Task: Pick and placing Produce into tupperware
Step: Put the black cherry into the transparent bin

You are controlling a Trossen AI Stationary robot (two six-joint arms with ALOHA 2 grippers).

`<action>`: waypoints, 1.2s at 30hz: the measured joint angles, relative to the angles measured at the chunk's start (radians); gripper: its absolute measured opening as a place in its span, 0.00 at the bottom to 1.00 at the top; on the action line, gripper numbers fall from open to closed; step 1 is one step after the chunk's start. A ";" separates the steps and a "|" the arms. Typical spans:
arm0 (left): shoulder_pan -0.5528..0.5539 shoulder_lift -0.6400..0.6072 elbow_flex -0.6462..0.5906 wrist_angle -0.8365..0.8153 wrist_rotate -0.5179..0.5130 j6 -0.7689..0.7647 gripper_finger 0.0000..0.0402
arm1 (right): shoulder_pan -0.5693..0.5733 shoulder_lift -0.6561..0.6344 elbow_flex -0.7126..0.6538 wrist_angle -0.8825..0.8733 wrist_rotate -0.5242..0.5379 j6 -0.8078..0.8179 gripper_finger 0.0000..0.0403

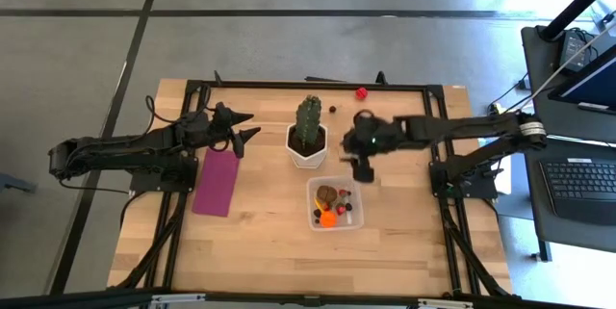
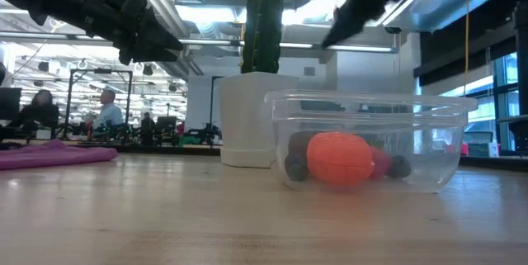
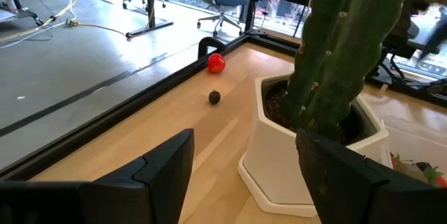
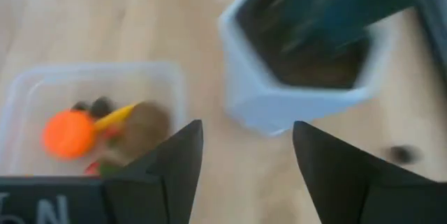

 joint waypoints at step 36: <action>-0.002 0.000 0.000 -0.002 0.000 0.001 0.61 | -0.673 0.441 0.379 -0.124 -0.197 -0.428 0.51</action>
